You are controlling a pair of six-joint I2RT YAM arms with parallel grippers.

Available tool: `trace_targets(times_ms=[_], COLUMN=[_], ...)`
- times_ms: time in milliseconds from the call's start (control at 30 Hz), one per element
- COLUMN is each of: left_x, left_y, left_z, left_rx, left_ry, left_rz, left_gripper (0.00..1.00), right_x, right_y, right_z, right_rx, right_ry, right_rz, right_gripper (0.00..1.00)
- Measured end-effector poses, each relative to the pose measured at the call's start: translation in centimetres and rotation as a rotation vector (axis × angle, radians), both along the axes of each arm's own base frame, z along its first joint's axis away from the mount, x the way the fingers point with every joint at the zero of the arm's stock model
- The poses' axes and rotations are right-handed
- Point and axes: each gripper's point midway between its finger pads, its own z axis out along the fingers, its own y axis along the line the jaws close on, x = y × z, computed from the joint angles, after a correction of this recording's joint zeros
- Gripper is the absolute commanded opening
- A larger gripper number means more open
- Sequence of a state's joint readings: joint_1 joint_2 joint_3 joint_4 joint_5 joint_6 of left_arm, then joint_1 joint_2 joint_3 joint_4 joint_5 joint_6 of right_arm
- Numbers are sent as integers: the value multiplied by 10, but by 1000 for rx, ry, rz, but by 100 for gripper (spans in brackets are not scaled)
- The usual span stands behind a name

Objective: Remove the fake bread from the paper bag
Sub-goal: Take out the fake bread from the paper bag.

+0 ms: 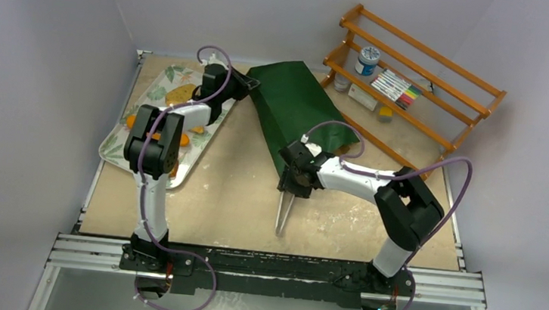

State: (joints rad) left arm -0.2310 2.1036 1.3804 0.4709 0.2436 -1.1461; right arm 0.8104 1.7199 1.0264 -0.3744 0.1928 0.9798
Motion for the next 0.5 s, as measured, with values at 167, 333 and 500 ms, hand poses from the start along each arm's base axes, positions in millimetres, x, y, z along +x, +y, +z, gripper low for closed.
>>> trace_targets(times_ms=[167,333,500], left_x=[-5,-6,-5], left_y=[2,5,8], left_z=[-4,-5,-5], left_rx=[-17,-24,-25], left_ry=[8,9,5], left_rz=[1,1,7], left_gripper=[0,0,0], right_x=[13,27,39], right_y=[-8,-16,-24], right_z=[0,0,0], right_rx=[-2,-3,-3], right_ry=[1,0,-1], right_rz=[-48,-92,-119], right_gripper=[53,53,47])
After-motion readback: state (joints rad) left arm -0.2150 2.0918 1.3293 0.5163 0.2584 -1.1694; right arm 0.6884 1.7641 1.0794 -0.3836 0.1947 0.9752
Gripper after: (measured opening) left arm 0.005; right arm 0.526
